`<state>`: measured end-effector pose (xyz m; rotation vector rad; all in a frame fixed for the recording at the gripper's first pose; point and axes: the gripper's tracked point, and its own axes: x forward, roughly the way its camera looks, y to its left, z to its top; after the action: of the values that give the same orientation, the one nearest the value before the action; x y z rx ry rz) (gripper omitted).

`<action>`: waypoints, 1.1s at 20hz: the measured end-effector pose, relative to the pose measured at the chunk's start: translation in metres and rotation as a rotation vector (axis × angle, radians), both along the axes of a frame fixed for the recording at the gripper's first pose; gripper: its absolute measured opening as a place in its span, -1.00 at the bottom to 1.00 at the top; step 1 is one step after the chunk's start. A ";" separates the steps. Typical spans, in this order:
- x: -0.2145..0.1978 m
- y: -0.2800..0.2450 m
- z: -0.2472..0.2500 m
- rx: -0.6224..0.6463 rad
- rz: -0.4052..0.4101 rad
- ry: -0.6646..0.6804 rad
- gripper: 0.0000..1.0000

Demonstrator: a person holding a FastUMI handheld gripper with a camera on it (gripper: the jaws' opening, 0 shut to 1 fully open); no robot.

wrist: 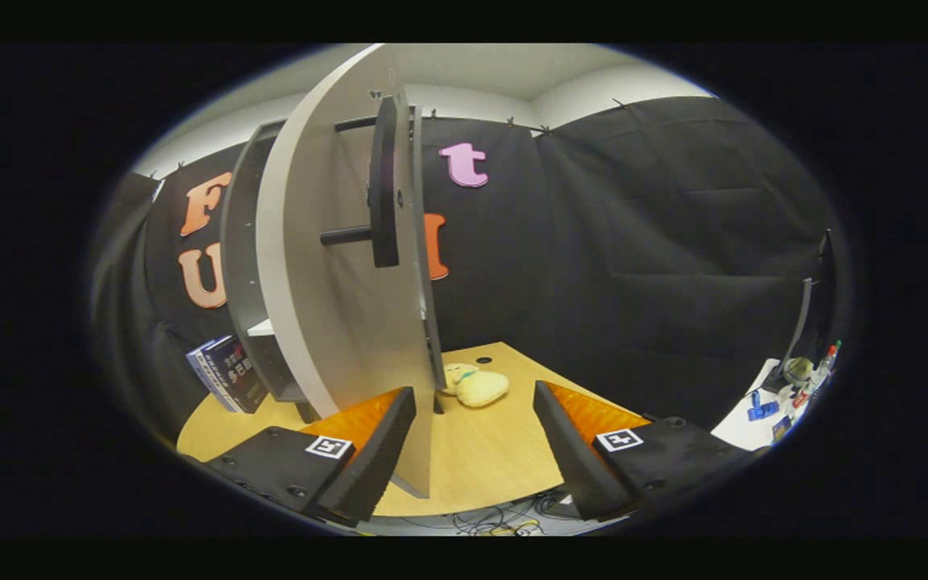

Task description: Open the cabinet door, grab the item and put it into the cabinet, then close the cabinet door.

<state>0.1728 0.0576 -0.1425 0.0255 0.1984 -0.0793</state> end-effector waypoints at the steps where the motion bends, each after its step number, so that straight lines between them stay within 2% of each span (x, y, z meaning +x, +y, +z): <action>1: 0.002 0.011 -0.002 0.005 0.015 0.000 0.90; 11: 0.030 0.125 -0.017 0.064 0.195 -0.006 0.91; 18: 0.056 0.182 -0.020 0.088 0.269 -0.004 0.95; 22: 0.084 0.201 -0.017 0.054 0.291 0.006 0.94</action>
<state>0.2567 0.2589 -0.1598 0.0497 0.2081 0.2158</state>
